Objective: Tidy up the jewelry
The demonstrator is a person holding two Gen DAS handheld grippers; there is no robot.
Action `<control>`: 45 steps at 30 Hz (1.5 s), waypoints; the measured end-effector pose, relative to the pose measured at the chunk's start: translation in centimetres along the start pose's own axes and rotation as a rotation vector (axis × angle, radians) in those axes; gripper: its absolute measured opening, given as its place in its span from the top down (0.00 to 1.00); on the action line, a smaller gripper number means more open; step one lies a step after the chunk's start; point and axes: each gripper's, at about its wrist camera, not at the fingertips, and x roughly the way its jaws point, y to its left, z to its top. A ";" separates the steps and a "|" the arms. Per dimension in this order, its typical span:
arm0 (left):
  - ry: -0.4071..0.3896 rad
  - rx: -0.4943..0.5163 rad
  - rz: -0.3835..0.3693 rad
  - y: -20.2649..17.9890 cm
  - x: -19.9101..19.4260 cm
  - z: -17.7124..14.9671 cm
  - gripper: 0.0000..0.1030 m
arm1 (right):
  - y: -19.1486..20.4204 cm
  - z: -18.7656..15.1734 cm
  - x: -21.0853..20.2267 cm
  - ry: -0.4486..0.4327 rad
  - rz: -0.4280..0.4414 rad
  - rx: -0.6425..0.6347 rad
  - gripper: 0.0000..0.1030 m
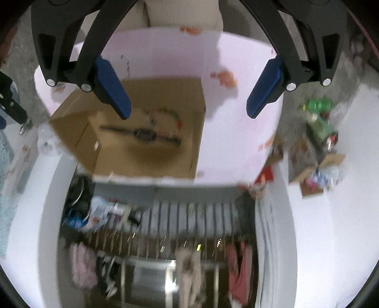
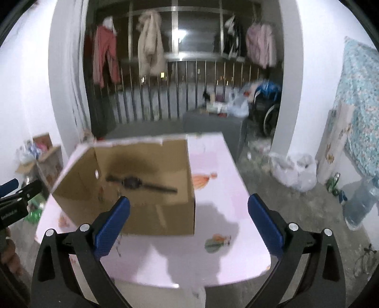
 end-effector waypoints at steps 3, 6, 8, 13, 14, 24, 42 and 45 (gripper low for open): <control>0.078 -0.024 0.017 0.5 1.3 -0.6 0.09 | 0.0 -0.4 1.0 0.064 0.008 0.014 0.06; 0.122 -0.045 0.032 0.9 1.8 -0.9 0.09 | 0.2 -0.7 1.5 0.098 0.011 0.004 0.06; 0.130 -0.052 0.035 1.2 2.0 -0.9 0.09 | 0.3 -0.8 1.7 0.108 0.004 0.003 0.06; 0.136 -0.043 0.053 1.3 2.3 -0.3 0.09 | 0.0 -0.8 2.6 0.150 0.014 0.009 0.06; 0.135 -0.033 0.057 1.2 2.4 -0.3 0.09 | 0.0 -0.7 2.8 0.156 0.009 0.005 0.06; 0.211 -0.039 0.077 1.3 3.6 -0.9 0.09 | 0.7 -1.8 4.2 0.240 0.051 -0.003 0.06; 0.225 0.006 0.105 0.5 3.2 -1.0 0.09 | 1.5 -1.1 4.1 0.251 0.057 -0.048 0.06; 0.226 0.008 0.108 0.6 3.2 -1.1 0.09 | 1.6 -1.1 4.1 0.255 0.056 -0.052 0.06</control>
